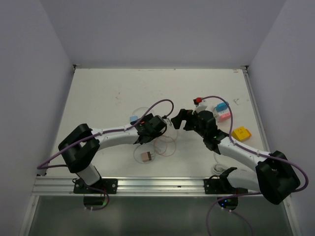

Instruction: Pull the plug off the socket

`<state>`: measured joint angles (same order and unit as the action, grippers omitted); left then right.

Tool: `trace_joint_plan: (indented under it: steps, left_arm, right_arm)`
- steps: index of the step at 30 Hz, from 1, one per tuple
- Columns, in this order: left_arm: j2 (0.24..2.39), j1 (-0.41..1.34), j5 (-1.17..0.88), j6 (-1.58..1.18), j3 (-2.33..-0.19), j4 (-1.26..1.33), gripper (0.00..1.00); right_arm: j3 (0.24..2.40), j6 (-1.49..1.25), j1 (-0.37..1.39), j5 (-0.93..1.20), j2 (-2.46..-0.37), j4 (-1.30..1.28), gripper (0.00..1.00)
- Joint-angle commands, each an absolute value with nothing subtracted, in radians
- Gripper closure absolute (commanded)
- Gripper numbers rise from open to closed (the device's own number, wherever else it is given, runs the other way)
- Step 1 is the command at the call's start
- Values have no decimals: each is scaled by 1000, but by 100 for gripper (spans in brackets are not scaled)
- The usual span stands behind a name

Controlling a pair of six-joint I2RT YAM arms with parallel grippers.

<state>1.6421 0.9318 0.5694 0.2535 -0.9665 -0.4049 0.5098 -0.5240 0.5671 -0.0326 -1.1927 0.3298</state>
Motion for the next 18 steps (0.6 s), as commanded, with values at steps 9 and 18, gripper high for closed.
trace_joint_plan:
  steps: [9,18]
  left_arm:
    - [1697,867,598,140,-1058,-397,52]
    - [1697,789,592,-26,-1196,-520,100]
  right_arm:
    - [514,-532,561,-5,-1212,388,1]
    - [552,-506,563,146,-1267,414,3]
